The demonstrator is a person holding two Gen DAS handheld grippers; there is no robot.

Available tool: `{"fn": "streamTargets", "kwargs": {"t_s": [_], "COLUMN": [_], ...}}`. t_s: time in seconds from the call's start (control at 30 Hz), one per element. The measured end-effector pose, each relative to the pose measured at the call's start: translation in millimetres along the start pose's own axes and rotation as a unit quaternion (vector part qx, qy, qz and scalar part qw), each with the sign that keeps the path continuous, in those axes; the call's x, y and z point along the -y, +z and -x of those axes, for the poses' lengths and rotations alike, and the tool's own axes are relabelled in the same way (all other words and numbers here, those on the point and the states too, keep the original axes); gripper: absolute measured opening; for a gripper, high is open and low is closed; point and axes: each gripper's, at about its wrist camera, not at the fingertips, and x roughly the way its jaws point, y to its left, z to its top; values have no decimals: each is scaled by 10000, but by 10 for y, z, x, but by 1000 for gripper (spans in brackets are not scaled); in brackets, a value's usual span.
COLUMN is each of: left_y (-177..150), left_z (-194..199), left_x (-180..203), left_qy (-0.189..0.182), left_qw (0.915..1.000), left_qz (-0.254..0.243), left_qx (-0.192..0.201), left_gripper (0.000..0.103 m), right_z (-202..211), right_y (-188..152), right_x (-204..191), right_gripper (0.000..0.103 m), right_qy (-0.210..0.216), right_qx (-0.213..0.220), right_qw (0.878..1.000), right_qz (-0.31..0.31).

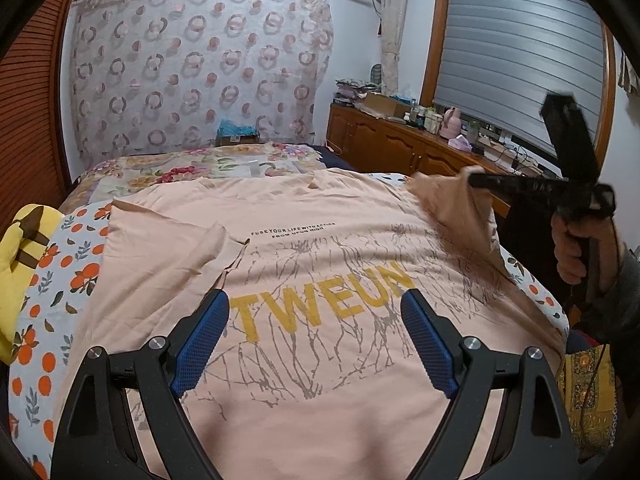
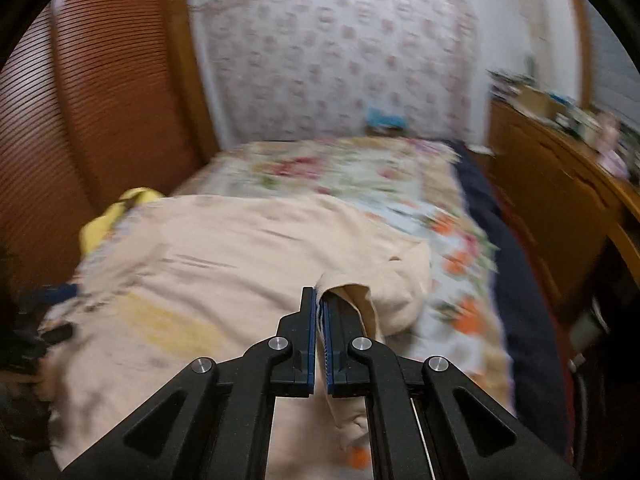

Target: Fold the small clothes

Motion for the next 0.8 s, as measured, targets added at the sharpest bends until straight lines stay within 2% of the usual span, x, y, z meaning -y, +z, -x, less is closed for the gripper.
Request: {"fn": "streamTargets", "kwargs": {"t_s": [0.03,0.1,0.13,0.17,0.23,0.4,0.6,0.8], "left_y": [-2,-6,-10,-15,-18,-32,-42,-54], "left_z": [3,11,17,27,36,35,10,10], "left_x": [-6,-23,-30,-40,-46,-74,-48,-68], "left_qy": [12,40,42,45,64,58,43,87], "left_qw": [10000,10000,10000,10000,9999,9999,10000,9999], "left_qz": [3,18,30,42,65,94,76,65], "left_qx": [3,9,15,25,42,32,16,-7], "left_gripper": [88,88,88,88,88,88,88,88], "right_z": [-10,-56,-81,-87,-104,-159,-521,-1027], "right_y": [44,117,135,150,150,69,-57,-57], "right_x": [-133,-411,-505,-547,-545,-276,-183,-148], "right_gripper": [3,13,28,32,32,32,32,32], "right_qy": [131,306,270,269,329,5,-87,-210], "right_qx": [-5,-81,-90,-87,-90,-278,-791,-1085], "right_qw": [9998,9982,9975,9970,9967,9982,9965,9936], "right_qz": [136,501,648,714,743,540,249,227]}}
